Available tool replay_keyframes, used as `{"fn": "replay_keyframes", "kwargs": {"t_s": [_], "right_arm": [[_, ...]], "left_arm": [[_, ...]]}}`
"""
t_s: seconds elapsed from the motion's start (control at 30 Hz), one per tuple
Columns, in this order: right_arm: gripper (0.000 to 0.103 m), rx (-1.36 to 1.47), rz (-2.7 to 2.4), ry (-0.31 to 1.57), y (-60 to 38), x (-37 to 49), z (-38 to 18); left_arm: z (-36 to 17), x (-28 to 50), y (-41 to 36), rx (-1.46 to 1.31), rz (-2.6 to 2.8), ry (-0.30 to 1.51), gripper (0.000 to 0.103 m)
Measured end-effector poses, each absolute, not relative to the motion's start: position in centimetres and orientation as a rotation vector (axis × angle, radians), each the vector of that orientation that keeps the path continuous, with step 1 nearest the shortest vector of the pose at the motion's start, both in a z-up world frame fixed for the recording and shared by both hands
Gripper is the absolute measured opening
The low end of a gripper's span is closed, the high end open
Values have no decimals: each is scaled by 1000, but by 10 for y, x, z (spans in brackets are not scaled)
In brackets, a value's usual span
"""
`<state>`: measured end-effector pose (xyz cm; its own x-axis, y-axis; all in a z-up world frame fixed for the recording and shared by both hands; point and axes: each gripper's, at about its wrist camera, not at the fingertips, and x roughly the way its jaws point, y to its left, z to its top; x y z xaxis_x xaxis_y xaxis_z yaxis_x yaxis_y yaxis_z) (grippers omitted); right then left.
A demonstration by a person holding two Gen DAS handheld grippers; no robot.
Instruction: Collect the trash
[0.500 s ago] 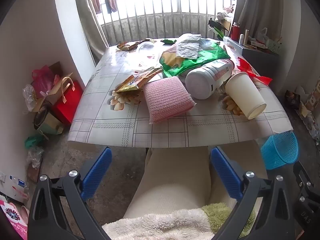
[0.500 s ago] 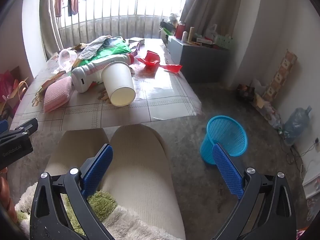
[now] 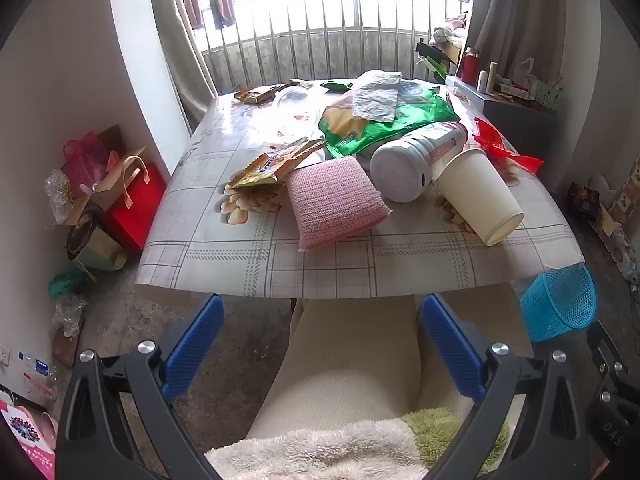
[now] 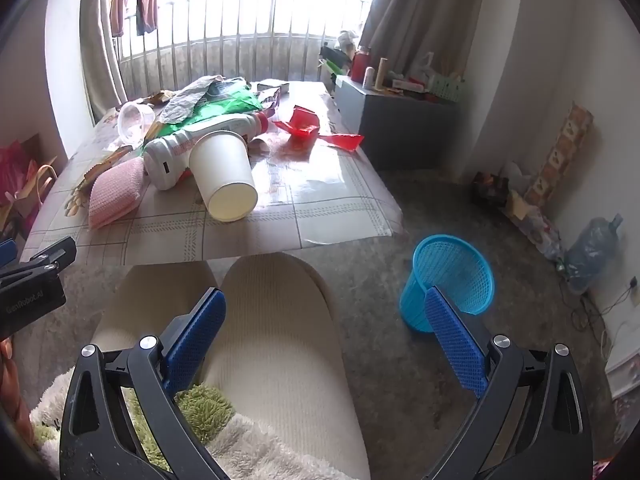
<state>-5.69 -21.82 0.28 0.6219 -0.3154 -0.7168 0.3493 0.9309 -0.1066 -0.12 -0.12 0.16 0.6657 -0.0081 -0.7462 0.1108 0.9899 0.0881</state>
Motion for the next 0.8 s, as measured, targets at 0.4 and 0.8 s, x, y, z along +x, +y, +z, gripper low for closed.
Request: {"fn": "replay_keyframes", "kwargs": {"t_s": [0.4, 0.8], "right_arm": [[95, 41, -383, 803, -218, -61, -8], [95, 41, -382, 806, -218, -59, -9]], "left_arm": [[-3, 1, -2, 140, -65, 860, 97], [-5, 4, 0, 138, -59, 870, 97]]}}
